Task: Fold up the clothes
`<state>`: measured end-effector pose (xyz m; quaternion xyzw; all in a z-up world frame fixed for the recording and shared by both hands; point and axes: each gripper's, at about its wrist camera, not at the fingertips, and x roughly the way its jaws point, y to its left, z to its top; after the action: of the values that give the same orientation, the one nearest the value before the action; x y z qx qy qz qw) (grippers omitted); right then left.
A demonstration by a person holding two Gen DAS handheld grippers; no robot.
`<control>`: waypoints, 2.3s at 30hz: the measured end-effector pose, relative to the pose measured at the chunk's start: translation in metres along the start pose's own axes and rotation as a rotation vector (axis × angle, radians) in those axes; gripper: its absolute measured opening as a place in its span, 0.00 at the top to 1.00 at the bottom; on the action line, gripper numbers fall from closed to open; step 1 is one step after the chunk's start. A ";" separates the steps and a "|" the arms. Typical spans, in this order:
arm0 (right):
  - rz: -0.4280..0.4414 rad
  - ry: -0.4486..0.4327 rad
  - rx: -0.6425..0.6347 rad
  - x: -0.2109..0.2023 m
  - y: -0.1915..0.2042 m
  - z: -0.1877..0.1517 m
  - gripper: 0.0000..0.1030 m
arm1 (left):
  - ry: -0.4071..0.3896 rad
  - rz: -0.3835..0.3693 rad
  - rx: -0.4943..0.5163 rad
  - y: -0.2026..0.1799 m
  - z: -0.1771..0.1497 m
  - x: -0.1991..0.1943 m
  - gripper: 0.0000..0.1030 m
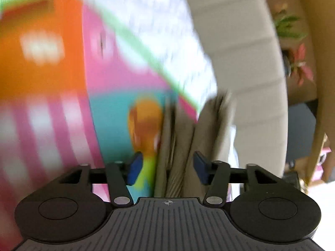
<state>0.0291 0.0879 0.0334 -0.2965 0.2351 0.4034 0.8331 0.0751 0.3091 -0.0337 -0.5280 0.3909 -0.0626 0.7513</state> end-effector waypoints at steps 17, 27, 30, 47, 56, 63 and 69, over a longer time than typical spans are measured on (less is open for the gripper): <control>-0.017 -0.118 0.043 -0.058 -0.044 0.004 0.02 | -0.076 0.134 0.275 -0.030 -0.008 -0.009 0.25; -0.099 0.172 0.364 0.038 -0.091 -0.031 0.00 | -0.076 0.170 0.343 -0.030 -0.012 -0.009 0.22; -0.079 0.156 0.400 0.027 -0.102 -0.025 0.00 | -0.077 0.180 0.366 -0.031 -0.013 -0.008 0.22; -0.097 0.226 0.246 0.143 -0.107 0.073 0.01 | -0.074 0.167 0.359 -0.029 -0.012 -0.010 0.22; -0.045 0.093 0.405 0.088 -0.126 0.067 0.00 | -0.066 0.148 0.342 -0.027 -0.008 -0.009 0.21; 0.064 0.107 0.783 0.049 -0.178 0.005 0.00 | -0.063 0.143 0.343 -0.027 -0.009 -0.009 0.20; 0.119 0.123 1.071 0.076 -0.201 -0.038 0.12 | -0.065 0.147 0.349 -0.028 -0.010 -0.009 0.20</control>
<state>0.2297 0.0022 0.0192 0.1603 0.4727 0.2556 0.8280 0.0713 0.2936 -0.0070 -0.3615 0.3869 -0.0574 0.8464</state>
